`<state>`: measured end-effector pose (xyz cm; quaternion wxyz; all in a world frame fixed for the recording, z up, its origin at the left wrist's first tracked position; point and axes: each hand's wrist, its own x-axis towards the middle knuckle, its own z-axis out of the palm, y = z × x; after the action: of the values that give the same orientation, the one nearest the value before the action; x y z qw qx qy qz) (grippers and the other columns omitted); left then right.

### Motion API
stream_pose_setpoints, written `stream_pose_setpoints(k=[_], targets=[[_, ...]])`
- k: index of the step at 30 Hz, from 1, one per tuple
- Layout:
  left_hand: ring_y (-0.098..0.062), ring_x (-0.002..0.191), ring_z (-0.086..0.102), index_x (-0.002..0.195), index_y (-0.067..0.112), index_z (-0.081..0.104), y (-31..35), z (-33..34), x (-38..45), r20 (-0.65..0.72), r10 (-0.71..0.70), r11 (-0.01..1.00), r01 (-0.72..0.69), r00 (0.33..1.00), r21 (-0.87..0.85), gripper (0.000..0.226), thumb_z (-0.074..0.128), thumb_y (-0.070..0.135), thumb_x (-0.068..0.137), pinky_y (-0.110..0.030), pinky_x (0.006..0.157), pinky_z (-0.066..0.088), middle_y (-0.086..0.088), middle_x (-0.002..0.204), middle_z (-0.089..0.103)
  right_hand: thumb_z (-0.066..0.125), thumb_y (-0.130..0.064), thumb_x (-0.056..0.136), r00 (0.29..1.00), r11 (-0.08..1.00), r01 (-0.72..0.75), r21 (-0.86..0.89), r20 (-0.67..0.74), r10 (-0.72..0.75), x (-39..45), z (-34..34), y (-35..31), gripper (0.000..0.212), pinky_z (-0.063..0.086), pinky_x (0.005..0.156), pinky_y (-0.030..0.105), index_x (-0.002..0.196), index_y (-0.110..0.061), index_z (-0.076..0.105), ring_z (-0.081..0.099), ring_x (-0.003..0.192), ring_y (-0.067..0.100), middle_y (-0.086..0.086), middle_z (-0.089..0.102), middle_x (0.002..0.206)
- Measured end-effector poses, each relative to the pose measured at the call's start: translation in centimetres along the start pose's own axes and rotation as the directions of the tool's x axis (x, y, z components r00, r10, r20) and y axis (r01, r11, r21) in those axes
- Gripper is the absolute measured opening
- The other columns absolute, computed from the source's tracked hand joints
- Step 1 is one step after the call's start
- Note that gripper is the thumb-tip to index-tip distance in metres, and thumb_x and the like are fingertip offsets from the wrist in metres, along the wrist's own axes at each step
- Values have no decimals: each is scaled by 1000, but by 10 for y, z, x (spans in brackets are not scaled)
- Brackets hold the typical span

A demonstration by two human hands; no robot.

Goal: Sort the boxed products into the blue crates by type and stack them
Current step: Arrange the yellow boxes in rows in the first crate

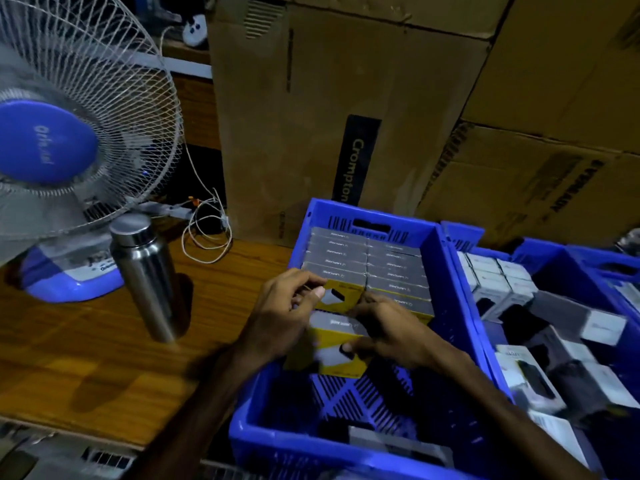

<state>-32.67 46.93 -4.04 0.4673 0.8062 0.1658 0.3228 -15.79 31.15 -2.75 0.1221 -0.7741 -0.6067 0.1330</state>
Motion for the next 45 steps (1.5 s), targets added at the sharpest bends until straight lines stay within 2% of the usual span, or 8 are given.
stream_pose_setpoints(k=[4, 7, 12, 16, 22, 26, 36, 45], targets=[[-9, 115, 60, 122, 30, 70, -7, 7, -2, 184, 88, 959, -133, 979, 250, 45, 66, 55, 84, -29, 100, 49, 11, 118, 65, 81, -56, 78, 993, 995, -40, 91, -109, 50, -11, -7, 6, 48, 39, 74, 25, 110, -22, 69, 52, 89, 8, -17, 52, 93], [-16, 117, 57, 126, 24, 69, -15, 17, 5, 324, 199, 816, -339, 925, 468, 57, 74, 53, 76, -33, 101, 46, 4, 118, 64, 77, -62, 77, 983, 995, -57, 87, -170, 72, -11, -6, 2, 52, 40, 71, 29, 110, -22, 69, 49, 84, 9, -14, 48, 90], [-14, 123, 50, 133, 32, 60, 9, 16, 36, 513, 93, 662, -438, 853, 608, 55, 67, 57, 84, -35, 101, 38, 10, 127, 60, 72, -55, 85, 968, 996, 12, 86, -250, 10, -7, -7, -4, 45, 37, 70, 33, 119, -26, 68, 44, 81, 7, -10, 44, 87], [-16, 126, 51, 131, 32, 59, 22, 11, 54, 538, 38, 563, -463, 842, 685, 50, 72, 50, 87, -37, 99, 39, 10, 128, 61, 74, -42, 89, 936, 985, -47, 168, -338, 103, -22, -15, 19, 55, 52, 87, 36, 139, -27, 58, 57, 100, 10, -8, 54, 106], [-22, 104, 62, 102, 25, 58, 24, 13, 75, 553, -41, 447, -480, 832, 755, 29, 76, 41, 86, -41, 85, 53, 2, 109, 63, 77, -28, 90, 790, 955, -199, 219, -540, 289, -76, -30, 70, 32, 46, 84, 26, 120, -20, 73, 58, 91, 7, -7, 56, 98], [-23, 107, 61, 108, 23, 60, 24, 21, 84, 568, -78, 395, -498, 819, 772, 27, 74, 36, 89, -43, 90, 52, -1, 114, 62, 78, -25, 89, 728, 930, -237, 281, -582, 362, -103, -24, 84, 23, 44, 82, 25, 112, -21, 76, 60, 91, 10, -10, 55, 95], [-22, 105, 59, 112, 19, 61, 30, 32, 88, 583, -194, 364, -494, 789, 790, 20, 67, 21, 93, -40, 91, 54, -3, 115, 59, 75, -30, 90, 719, 912, -212, 351, -576, 389, -135, -6, 90, 20, 56, 81, 40, 109, -25, 75, 59, 104, 7, -12, 53, 106], [-23, 101, 59, 115, 16, 61, 46, 28, 87, 578, -232, 335, -493, 782, 803, 20, 64, 19, 96, -41, 87, 57, -5, 113, 57, 74, -30, 91, 707, 899, -222, 376, -573, 414, -138, -2, 89, 18, 56, 76, 40, 109, -26, 74, 58, 109, 4, -11, 55, 110]])
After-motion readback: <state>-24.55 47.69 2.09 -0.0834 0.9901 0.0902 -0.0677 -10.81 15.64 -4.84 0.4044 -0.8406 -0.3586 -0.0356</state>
